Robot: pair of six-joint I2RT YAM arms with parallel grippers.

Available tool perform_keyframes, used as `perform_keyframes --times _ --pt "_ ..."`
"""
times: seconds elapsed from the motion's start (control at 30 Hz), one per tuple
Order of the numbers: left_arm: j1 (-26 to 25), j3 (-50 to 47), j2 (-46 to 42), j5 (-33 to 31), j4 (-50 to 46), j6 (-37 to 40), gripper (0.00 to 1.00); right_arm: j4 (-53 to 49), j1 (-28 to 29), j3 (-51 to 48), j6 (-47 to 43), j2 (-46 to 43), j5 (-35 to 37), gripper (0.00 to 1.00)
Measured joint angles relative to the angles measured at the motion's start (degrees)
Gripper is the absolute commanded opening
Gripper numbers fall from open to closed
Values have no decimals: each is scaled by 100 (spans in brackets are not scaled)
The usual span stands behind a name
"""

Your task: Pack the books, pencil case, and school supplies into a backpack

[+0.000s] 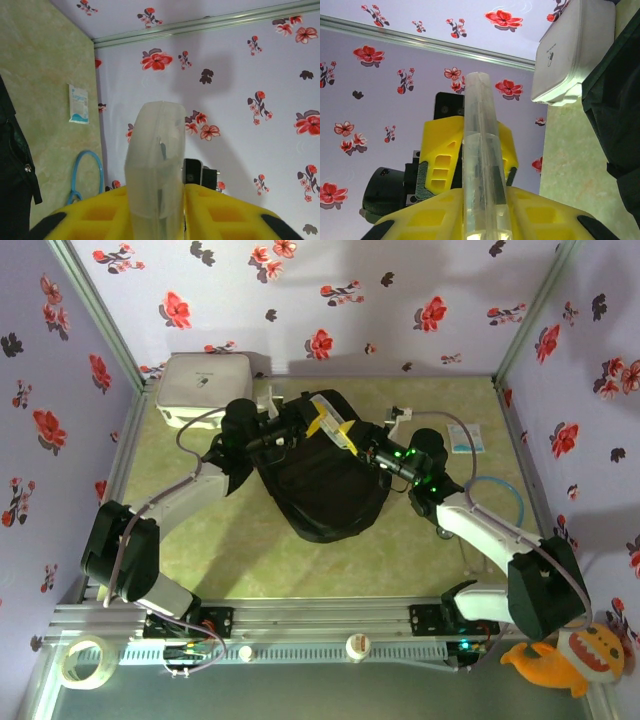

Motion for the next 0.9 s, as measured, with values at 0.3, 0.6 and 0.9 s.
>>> perform_keyframes --times 0.3,0.6,0.9 --pt "286 -24 -726 -223 -1681 1204 75 -929 -2 -17 -575 -350 232 24" --pt "568 315 -352 -1239 -4116 3416 69 -2529 -37 -79 -1504 -656 752 24" --pt "162 2131 1233 -2435 -5801 6255 51 -3088 -37 -103 -1825 -660 898 24"
